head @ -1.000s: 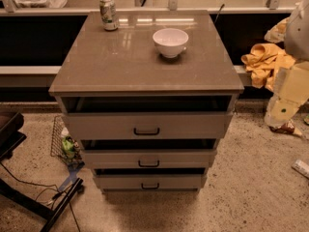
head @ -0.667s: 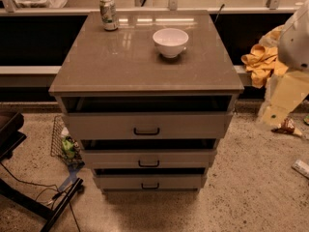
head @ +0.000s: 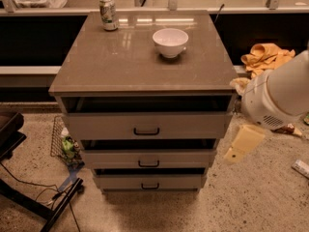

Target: Open top drawer

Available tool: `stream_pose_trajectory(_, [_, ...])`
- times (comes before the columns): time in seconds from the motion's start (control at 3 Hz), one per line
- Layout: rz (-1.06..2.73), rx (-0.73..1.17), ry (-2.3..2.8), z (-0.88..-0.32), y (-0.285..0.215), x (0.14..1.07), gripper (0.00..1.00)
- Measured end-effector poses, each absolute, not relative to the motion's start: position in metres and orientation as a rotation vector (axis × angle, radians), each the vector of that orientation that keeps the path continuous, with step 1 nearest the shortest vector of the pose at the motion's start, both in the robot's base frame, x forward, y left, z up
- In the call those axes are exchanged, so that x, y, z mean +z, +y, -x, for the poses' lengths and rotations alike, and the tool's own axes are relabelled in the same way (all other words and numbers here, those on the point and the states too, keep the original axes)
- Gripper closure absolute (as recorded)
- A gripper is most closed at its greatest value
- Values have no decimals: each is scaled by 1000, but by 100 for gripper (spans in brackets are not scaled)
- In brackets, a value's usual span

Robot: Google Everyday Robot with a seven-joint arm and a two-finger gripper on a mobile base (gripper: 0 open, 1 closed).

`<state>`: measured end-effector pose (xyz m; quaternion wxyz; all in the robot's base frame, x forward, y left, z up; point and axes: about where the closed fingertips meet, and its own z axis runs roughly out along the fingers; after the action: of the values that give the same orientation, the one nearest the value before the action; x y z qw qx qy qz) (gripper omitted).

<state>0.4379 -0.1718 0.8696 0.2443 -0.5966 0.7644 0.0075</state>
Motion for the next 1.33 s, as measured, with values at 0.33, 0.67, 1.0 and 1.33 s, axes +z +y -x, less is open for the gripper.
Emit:
stream_pose_trajectory(0.33, [1583,80,2039,-455,-153,819,0])
stream_pose_trajectory(0.67, [1491,115,1971,-494,-139,784,0])
stream_pose_trajectory(1.0, [1424,107,1959,-520,-132,761,0])
stream_pose_trajectory(1.33, [1401,94,1951,-526,-132,762,0])
